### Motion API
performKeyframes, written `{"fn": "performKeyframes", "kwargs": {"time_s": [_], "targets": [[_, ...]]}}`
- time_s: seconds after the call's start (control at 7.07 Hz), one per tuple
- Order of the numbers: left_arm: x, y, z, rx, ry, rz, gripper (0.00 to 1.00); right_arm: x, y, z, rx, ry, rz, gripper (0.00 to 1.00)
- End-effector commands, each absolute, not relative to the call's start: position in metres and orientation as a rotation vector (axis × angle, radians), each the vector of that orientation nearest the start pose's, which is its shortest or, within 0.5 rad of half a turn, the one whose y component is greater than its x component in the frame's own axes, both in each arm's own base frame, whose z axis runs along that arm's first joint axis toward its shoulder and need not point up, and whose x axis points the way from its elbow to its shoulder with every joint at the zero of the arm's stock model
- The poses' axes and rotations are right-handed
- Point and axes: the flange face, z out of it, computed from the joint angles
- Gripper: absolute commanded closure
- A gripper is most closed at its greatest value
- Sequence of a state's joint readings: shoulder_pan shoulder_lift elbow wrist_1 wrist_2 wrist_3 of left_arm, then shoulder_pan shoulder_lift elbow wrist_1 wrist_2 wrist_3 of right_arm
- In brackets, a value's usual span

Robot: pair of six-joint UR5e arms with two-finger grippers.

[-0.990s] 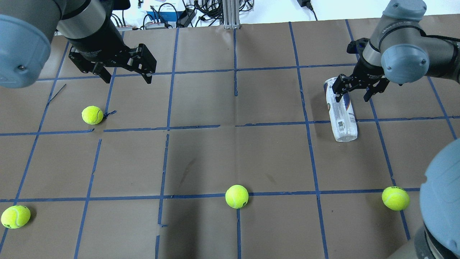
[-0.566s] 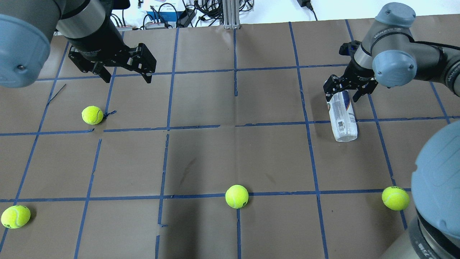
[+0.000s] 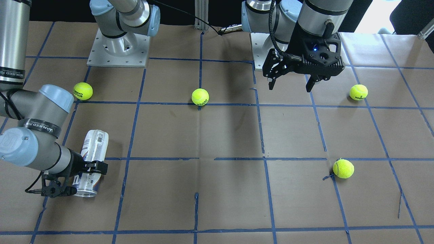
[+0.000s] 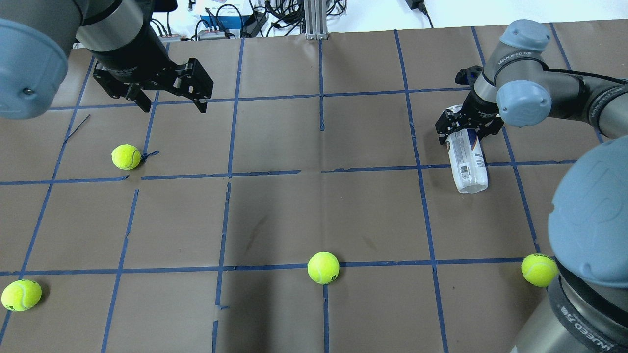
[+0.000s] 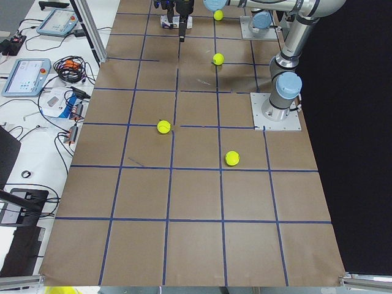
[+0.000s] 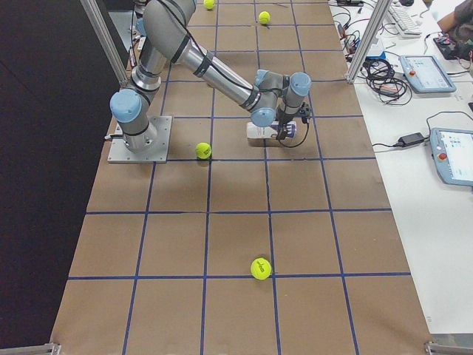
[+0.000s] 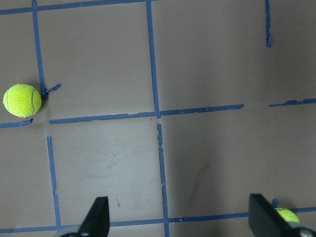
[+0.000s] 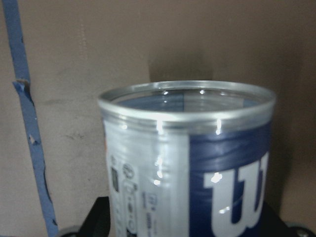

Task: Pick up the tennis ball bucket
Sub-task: 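Close the right gripper on the can's open end, then drag the can with the right gripper toward the table center and release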

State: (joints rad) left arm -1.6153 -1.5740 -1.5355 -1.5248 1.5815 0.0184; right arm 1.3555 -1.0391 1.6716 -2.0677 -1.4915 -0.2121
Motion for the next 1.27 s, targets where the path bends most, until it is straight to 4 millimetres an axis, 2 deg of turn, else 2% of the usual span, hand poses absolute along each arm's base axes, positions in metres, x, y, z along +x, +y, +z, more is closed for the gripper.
{"fn": "performKeyframes", "kwargs": {"time_s": [0.0, 0.14, 0.42, 0.57, 0.71, 0.85, 0.99, 1.13], "targets": [[-0.154, -0.494, 0.509, 0.098, 3.128, -0.123, 0.0, 0.018, -0.634, 0.192, 0.042, 3.04, 0.165, 0.14], [-0.154, -0.494, 0.509, 0.098, 3.128, -0.123, 0.0, 0.029, -0.634, 0.203, 0.032, 3.046, 0.14, 0.17], [-0.154, -0.494, 0.509, 0.098, 3.128, -0.123, 0.0, 0.034, -0.636, 0.211, 0.012, 3.058, 0.132, 0.19], [-0.154, -0.494, 0.509, 0.095, 3.128, -0.123, 0.0, 0.073, -0.642, 0.233, -0.09, 3.07, 0.098, 0.18], [-0.154, -0.494, 0.509, 0.095, 3.128, -0.123, 0.0, 0.125, -0.639, 0.265, -0.243, 3.103, 0.08, 0.18], [-0.154, -0.494, 0.509, 0.095, 3.127, -0.123, 0.0, 0.182, -0.638, 0.285, -0.418, 3.095, 0.025, 0.17], [-0.154, -0.494, 0.509, 0.095, 3.127, -0.123, 0.0, 0.229, -0.635, 0.301, -0.696, 3.047, -0.052, 0.17], [-0.154, -0.494, 0.509, 0.095, 3.128, -0.123, 0.0, 0.245, -0.64, 0.303, -0.945, 2.972, -0.084, 0.17]]}}
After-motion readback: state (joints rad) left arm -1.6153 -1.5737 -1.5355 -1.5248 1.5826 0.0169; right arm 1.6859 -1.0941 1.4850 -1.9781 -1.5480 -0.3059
